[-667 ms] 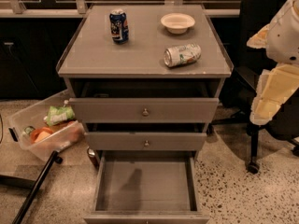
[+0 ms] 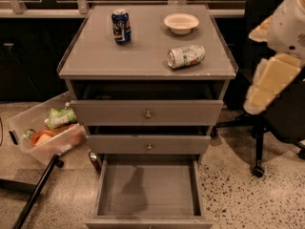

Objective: Place pepsi can into bottom drawer

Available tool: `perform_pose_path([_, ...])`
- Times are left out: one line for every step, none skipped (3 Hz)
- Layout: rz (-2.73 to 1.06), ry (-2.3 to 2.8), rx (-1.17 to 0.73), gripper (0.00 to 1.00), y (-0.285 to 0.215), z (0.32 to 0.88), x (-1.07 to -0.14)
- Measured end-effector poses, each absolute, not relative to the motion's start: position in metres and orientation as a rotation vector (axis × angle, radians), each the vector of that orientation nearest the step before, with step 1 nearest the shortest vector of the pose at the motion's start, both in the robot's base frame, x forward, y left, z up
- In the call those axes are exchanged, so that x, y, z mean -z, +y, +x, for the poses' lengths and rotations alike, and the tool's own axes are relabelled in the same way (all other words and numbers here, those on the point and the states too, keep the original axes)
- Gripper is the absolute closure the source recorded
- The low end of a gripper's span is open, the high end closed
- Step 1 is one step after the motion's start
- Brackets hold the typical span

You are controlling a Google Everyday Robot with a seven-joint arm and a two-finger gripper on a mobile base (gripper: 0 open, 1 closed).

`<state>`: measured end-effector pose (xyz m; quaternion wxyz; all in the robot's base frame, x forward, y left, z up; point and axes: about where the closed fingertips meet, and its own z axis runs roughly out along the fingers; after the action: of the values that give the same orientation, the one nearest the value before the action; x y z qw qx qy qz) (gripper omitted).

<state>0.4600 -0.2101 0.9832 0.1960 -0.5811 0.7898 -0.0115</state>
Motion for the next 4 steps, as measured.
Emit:
perform_pose_path([-1.464,2.115,-0.133,0.00,-0.180,0.513,-0.995])
perform_pose_path([-1.287,1.976,-0.311,0.00,-0.126,0.575,-1.027])
perform_pose_path([-1.287,1.976,-0.311,0.00,-0.126,0.575,-1.027])
perform_pose_path([-1.268,1.968,-0.331,0.00,-0.125,0.572,-1.029])
